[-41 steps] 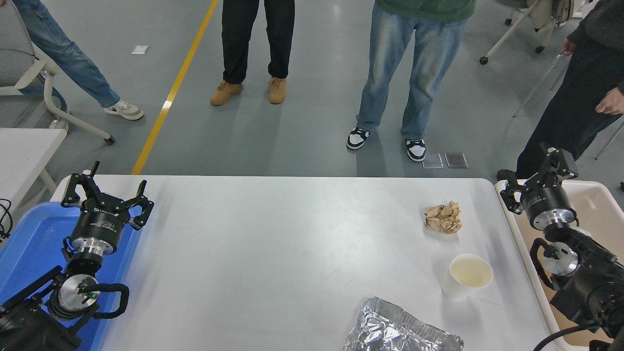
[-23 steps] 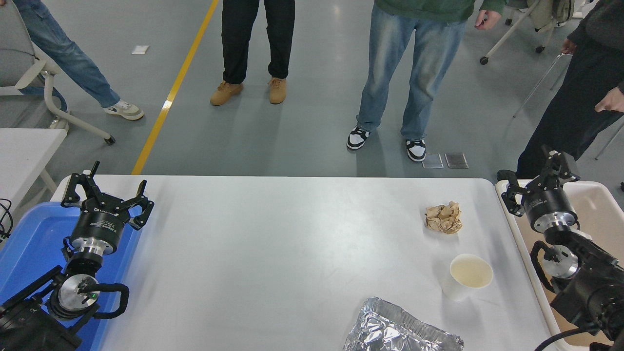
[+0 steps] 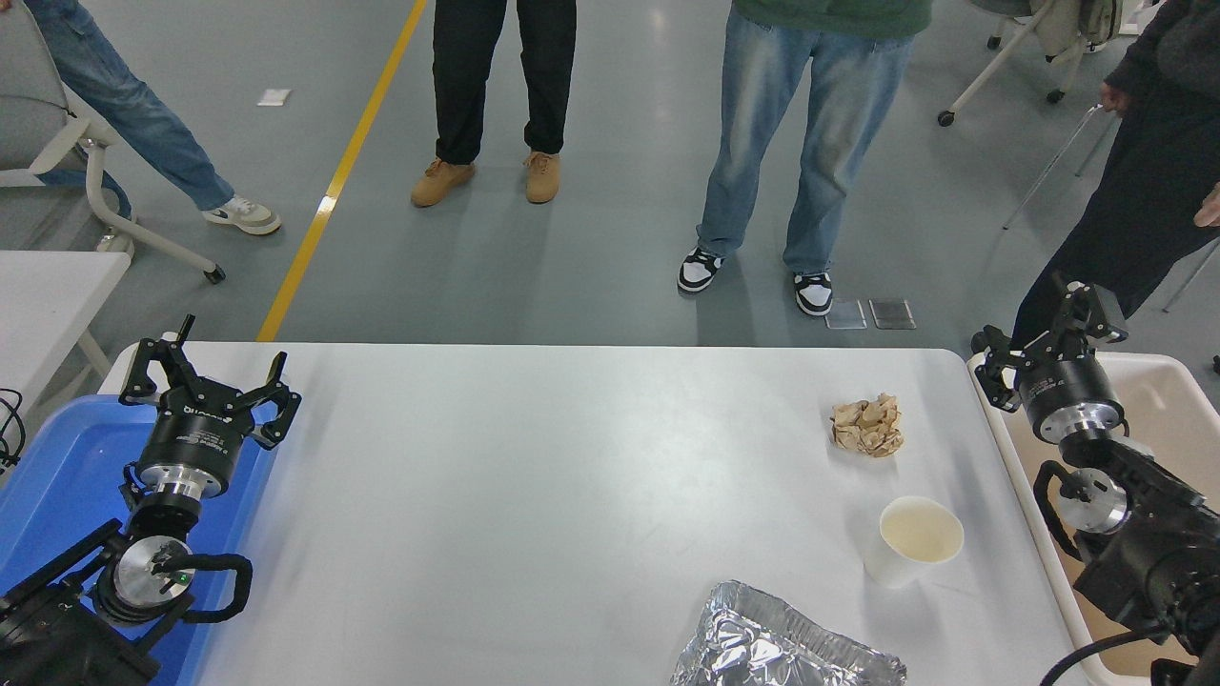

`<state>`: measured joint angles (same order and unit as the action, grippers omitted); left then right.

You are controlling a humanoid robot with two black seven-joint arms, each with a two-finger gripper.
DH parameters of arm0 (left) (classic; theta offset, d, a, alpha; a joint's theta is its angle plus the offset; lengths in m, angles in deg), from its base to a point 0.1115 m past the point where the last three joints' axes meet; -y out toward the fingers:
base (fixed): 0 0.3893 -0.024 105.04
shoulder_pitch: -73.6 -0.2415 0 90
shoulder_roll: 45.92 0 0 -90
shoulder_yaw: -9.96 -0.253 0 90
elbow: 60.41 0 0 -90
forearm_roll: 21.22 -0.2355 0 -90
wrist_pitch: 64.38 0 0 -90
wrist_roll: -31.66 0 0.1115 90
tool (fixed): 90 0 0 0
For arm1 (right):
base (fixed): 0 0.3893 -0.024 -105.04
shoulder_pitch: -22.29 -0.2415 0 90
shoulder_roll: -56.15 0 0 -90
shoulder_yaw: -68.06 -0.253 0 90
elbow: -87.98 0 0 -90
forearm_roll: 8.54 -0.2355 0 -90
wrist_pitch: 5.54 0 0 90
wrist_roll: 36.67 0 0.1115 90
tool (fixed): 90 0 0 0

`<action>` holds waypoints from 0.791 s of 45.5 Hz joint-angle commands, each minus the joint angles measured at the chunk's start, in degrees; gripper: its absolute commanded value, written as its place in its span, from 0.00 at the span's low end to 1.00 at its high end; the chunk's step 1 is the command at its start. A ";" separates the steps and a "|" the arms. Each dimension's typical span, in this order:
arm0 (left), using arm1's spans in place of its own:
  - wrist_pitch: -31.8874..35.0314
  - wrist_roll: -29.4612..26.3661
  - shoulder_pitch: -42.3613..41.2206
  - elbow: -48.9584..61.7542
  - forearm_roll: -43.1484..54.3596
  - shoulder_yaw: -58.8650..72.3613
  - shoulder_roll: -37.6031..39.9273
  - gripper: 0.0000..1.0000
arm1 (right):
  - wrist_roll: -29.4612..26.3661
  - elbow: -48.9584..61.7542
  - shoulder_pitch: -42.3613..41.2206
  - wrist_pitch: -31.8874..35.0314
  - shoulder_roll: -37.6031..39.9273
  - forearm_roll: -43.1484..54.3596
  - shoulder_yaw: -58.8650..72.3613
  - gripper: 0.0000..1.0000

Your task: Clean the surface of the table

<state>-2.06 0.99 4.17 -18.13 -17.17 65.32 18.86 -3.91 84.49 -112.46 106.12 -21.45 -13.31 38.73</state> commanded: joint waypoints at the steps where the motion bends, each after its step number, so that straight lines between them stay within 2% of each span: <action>1: 0.00 0.00 0.09 0.00 0.00 0.00 0.00 0.99 | -0.07 -0.21 0.36 0.14 0.08 -0.06 0.07 0.99; 20: 0.00 0.00 0.17 0.00 0.09 -0.17 0.00 0.99 | -0.33 -0.21 -0.17 0.14 0.00 0.02 0.07 0.99; 28: 0.00 0.09 0.09 0.00 0.09 -0.17 0.00 0.99 | -6.56 -0.12 0.10 2.78 0.52 -0.50 -1.16 0.99; 36: 0.00 0.09 0.09 0.00 0.09 -0.17 0.00 0.99 | -7.80 -0.03 0.54 3.57 1.05 -1.47 -1.17 0.99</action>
<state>-2.07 1.06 4.33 -18.13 -17.09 65.16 18.86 -8.65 84.37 -112.30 108.10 -21.08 -13.99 38.04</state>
